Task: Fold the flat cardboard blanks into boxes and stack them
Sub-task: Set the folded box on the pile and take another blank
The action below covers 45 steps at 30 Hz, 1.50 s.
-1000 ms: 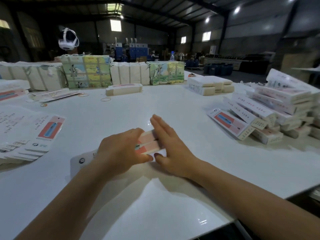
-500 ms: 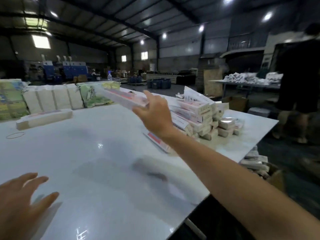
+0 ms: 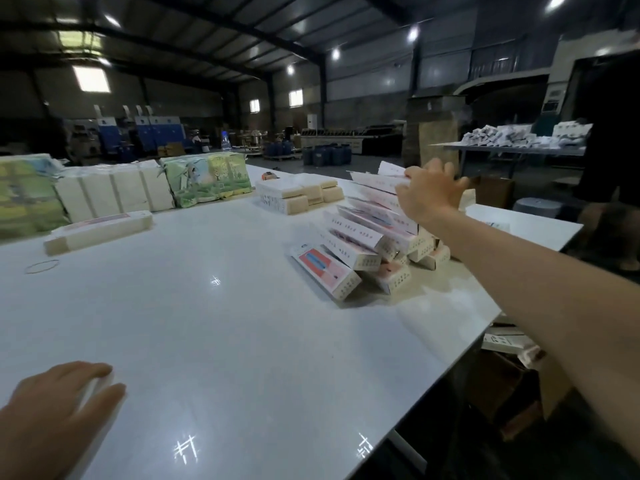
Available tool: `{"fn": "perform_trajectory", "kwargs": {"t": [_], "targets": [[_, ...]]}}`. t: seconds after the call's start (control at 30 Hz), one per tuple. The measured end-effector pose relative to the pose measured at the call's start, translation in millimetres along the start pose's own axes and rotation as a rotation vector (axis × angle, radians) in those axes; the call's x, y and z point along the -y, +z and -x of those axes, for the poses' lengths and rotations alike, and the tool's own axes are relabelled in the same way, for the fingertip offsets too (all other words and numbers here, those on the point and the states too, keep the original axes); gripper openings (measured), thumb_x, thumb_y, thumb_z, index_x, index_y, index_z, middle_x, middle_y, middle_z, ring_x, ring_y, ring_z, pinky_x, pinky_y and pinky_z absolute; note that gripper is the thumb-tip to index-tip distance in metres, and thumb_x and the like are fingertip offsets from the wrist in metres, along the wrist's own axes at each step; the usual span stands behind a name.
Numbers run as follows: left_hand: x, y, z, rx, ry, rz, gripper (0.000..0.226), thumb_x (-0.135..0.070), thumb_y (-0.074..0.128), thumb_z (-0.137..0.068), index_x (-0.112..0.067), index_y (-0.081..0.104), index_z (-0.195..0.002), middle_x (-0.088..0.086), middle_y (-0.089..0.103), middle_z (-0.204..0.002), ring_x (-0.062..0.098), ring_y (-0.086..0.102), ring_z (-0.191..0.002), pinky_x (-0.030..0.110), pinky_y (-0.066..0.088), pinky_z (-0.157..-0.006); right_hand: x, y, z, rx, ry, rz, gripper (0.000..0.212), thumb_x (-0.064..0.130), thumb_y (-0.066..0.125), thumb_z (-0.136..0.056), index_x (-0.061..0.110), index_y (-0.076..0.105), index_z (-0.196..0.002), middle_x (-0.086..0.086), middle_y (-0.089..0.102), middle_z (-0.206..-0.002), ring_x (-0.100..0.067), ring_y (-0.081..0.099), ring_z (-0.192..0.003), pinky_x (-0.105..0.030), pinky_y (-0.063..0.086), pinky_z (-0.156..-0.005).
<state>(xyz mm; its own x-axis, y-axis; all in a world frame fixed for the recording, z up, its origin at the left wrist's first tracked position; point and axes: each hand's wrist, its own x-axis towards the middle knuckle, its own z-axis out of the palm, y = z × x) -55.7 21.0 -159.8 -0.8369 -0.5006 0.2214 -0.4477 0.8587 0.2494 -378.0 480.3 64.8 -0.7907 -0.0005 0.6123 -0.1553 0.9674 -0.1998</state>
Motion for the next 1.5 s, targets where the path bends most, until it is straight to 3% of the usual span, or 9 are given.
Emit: {"fn": "perform_trajectory", "kwargs": {"t": [0.2,0.33,0.47,0.7,0.83,0.97,1.17,1.33,1.5], "targets": [[-104,-75,54,-0.093,-0.078,0.075,0.042,-0.051,0.056,-0.083,-0.023,0.065,-0.112,-0.003,0.061,-0.120,0.023,0.049,-0.117,0.040,0.039,-0.098,86,-42,51,-0.102,-0.348,-0.404,0.039,0.031,0.047,-0.095,0.018,0.054,-0.131,-0.007,0.052,-0.133,-0.027,0.042,-0.123,-0.047,0.033,-0.101],[-117,-82,62,-0.117,-0.084,0.101,0.030,-0.036,0.056,-0.090,-0.022,0.061,-0.116,-0.004,0.058,-0.123,0.019,0.046,-0.117,0.033,0.037,-0.097,156,-33,144,0.215,-0.699,-0.591,0.032,0.032,0.048,-0.096,0.023,0.061,-0.123,-0.003,0.060,-0.127,-0.023,0.049,-0.118,-0.044,0.037,-0.101],[-118,-83,67,-0.138,-0.098,0.133,0.031,-0.040,0.054,-0.090,-0.025,0.059,-0.116,-0.007,0.056,-0.123,0.014,0.043,-0.116,0.028,0.035,-0.096,194,8,224,0.478,-0.927,-0.386,0.033,0.035,0.043,-0.097,0.024,0.062,-0.122,0.000,0.055,-0.132,-0.023,0.046,-0.120,-0.036,0.038,-0.099],[-116,-89,58,-0.046,-0.164,0.213,0.038,-0.040,0.053,-0.087,-0.025,0.059,-0.121,-0.005,0.055,-0.127,0.016,0.043,-0.121,0.034,0.035,-0.100,198,32,241,0.492,-0.883,-0.498,0.029,0.033,0.045,-0.096,0.029,0.065,-0.116,0.010,0.056,-0.126,-0.014,0.047,-0.115,-0.027,0.035,-0.091],[-78,-132,35,-0.057,-0.339,0.368,0.037,-0.036,0.057,-0.086,-0.018,0.060,-0.118,0.002,0.059,-0.122,0.022,0.056,-0.108,0.035,0.046,-0.092,198,32,242,0.486,-0.882,-0.520,0.027,0.028,0.049,-0.096,0.025,0.067,-0.116,0.008,0.057,-0.126,-0.015,0.048,-0.115,-0.029,0.037,-0.092],[2,-176,25,-0.168,-0.619,-0.007,0.044,-0.042,0.055,-0.086,-0.013,0.052,-0.119,0.008,0.053,-0.125,0.028,0.049,-0.111,0.035,0.040,-0.083,198,31,243,0.486,-0.877,-0.542,0.025,0.024,0.052,-0.094,0.022,0.069,-0.113,0.007,0.060,-0.122,-0.017,0.050,-0.112,-0.029,0.037,-0.087],[89,-179,39,-0.063,-0.931,-0.381,0.106,-0.079,0.065,-0.057,-0.009,0.038,-0.132,0.015,0.034,-0.136,0.031,0.030,-0.126,0.043,0.028,-0.097,199,28,245,0.491,-0.844,-0.562,0.020,0.019,0.057,-0.091,0.019,0.072,-0.105,0.006,0.063,-0.110,-0.018,0.052,-0.104,-0.030,0.036,-0.080],[106,-192,29,-0.104,-0.987,-0.224,0.087,-0.055,0.079,-0.061,-0.009,0.043,-0.125,0.014,0.048,-0.125,0.032,0.045,-0.119,0.042,0.033,-0.096,200,24,246,0.505,-0.835,-0.574,0.018,0.017,0.059,-0.090,0.018,0.074,-0.101,0.011,0.059,-0.100,-0.018,0.052,-0.100,-0.032,0.036,-0.079],[113,-197,31,-0.205,-0.949,-0.231,0.052,-0.037,0.079,-0.072,-0.010,0.054,-0.109,0.008,0.054,-0.091,0.027,0.053,-0.093,0.038,0.039,-0.080,200,22,247,0.505,-0.834,-0.572,0.017,0.016,0.060,-0.089,0.019,0.074,-0.100,0.014,0.056,-0.096,-0.019,0.052,-0.100,-0.032,0.036,-0.078]]}}
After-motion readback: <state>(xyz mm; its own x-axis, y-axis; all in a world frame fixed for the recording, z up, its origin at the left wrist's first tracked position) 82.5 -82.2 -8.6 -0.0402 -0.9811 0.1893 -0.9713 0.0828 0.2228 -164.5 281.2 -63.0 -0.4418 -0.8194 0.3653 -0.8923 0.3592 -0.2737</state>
